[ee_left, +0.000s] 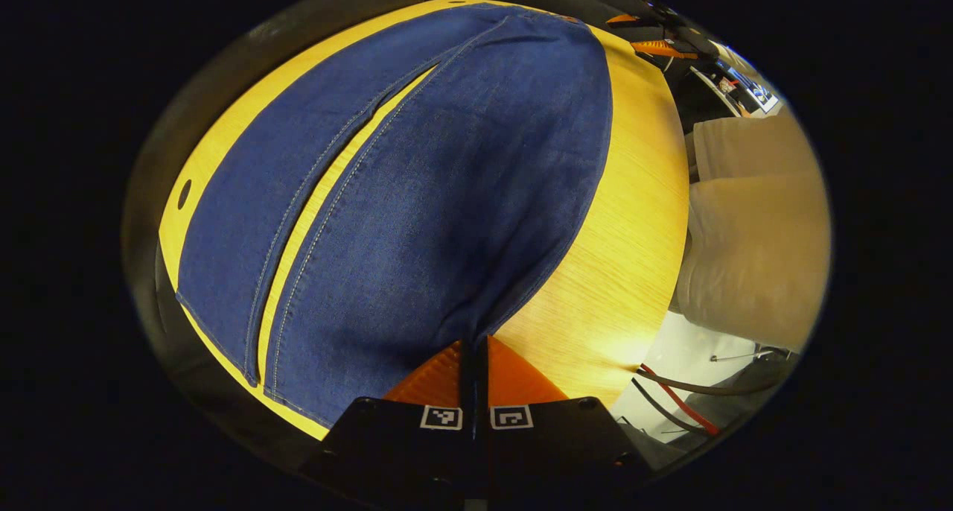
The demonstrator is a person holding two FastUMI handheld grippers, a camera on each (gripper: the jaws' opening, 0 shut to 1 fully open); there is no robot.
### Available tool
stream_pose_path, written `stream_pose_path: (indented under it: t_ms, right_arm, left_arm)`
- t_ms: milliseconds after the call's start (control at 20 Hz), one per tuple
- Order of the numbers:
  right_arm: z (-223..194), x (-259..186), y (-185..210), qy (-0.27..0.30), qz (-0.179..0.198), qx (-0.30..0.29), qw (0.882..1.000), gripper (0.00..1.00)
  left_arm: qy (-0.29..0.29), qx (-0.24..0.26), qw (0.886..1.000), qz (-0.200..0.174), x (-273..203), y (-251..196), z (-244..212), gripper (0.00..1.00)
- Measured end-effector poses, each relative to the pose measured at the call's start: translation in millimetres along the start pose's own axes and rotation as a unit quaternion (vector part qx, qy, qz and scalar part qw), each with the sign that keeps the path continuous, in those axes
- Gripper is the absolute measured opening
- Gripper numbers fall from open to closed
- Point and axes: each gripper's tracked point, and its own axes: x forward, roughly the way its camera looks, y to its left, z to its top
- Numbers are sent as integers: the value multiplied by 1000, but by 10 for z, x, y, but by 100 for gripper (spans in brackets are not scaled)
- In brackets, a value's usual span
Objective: Grasp the waist and the cuffs of the jeans and fold them to make the two legs overlap; first hold the waist and fold one-third of the jeans toward the cuffs, then hold the cuffs and fold the remaining one-third in the same direction to finish folding.
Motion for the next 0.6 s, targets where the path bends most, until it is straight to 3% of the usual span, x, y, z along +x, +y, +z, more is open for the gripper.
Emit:
stream_pose_path:
  t_ms: [250,600]
  right_arm:
    - [-386,357,-275,79,51,-54,994,100]
    - [-550,664,-309,130,145,-35,980,98]
  left_arm:
    - [16,-1,1000,11,7,13,-6,0]
    - [37,-23,999,26,20,19,-9,0]
